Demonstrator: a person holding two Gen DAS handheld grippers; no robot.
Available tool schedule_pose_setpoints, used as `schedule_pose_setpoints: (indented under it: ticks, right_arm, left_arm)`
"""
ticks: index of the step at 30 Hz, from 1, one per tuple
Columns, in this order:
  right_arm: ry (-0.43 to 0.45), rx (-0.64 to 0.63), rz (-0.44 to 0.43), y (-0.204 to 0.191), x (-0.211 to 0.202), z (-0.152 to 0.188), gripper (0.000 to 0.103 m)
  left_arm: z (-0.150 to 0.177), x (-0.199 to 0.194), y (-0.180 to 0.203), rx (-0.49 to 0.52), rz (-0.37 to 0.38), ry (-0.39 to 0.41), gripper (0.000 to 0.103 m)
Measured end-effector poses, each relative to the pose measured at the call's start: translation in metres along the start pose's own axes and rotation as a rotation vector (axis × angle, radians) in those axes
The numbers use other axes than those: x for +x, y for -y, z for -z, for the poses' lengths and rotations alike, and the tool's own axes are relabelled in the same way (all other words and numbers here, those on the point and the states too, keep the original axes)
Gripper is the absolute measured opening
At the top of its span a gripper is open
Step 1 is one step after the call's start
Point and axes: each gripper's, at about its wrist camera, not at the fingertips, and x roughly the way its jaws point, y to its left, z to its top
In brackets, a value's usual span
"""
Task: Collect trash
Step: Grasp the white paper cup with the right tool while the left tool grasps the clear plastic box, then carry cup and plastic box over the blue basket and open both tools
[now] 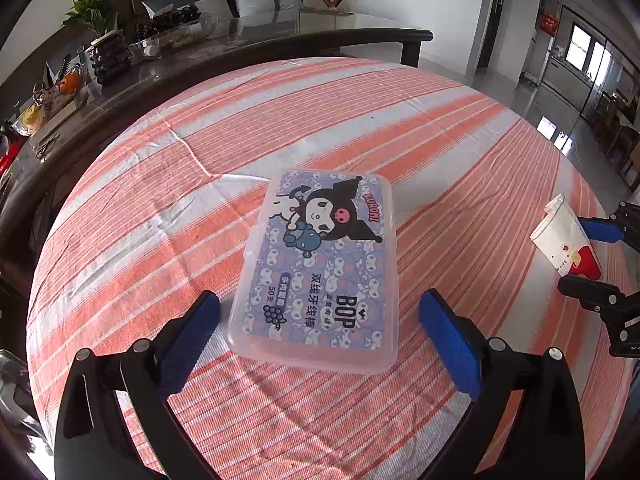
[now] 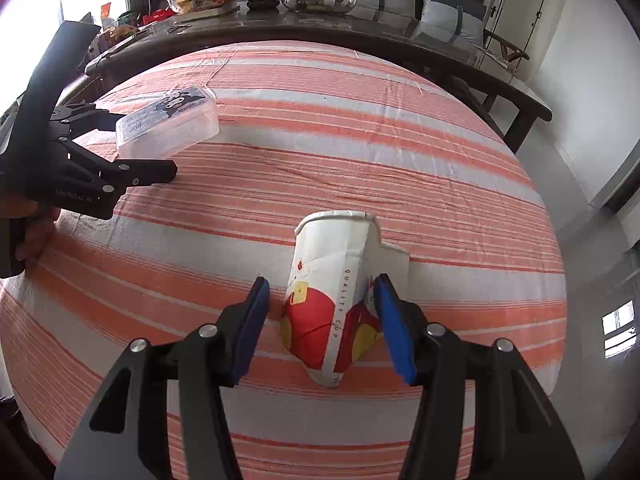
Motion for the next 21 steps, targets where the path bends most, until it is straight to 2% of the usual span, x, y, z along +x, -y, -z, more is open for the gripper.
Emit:
schedule_pose_setpoints:
  ticks: [10, 11, 12, 13, 14, 15, 16, 17, 21]
  right_arm:
    - [-0.052, 0.046, -0.048, 0.009, -0.002, -0.012, 0.06]
    - [-0.061, 0.047, -0.042, 0.01, 0.001, -0.013, 0.06]
    - [-0.071, 0.052, -0.038, 0.01, 0.004, -0.014, 0.059]
    - [-0.088, 0.056, -0.03, 0.011, 0.007, -0.014, 0.053]
    - [-0.091, 0.058, -0.027, 0.012, 0.007, -0.014, 0.047]
    - [-0.09, 0.058, -0.021, 0.013, 0.007, -0.015, 0.04]
    - [-0.088, 0.052, -0.002, 0.013, 0.004, -0.015, 0.034]
    - [-0.079, 0.054, 0.0, 0.013, 0.0, -0.014, 0.032]
    - [-0.032, 0.086, -0.015, 0.021, -0.022, -0.009, 0.031]
  left_arm:
    - [-0.021, 0.011, 0.002, 0.074, 0.04, -0.035, 0.098]
    - [-0.023, 0.011, 0.003, 0.085, 0.043, -0.036, 0.096]
    - [-0.025, 0.01, 0.004, 0.094, 0.054, -0.035, 0.089]
    - [-0.026, 0.01, 0.005, 0.101, 0.068, -0.034, 0.078]
    - [-0.027, 0.009, 0.006, 0.107, 0.068, -0.03, 0.073]
    - [-0.028, 0.008, 0.006, 0.111, 0.067, -0.026, 0.061]
    - [-0.028, 0.007, 0.006, 0.11, 0.07, -0.027, 0.061]
    - [-0.028, 0.006, 0.006, 0.106, 0.069, -0.021, 0.061]
    - [-0.022, -0.011, 0.013, 0.059, 0.132, 0.025, 0.061]
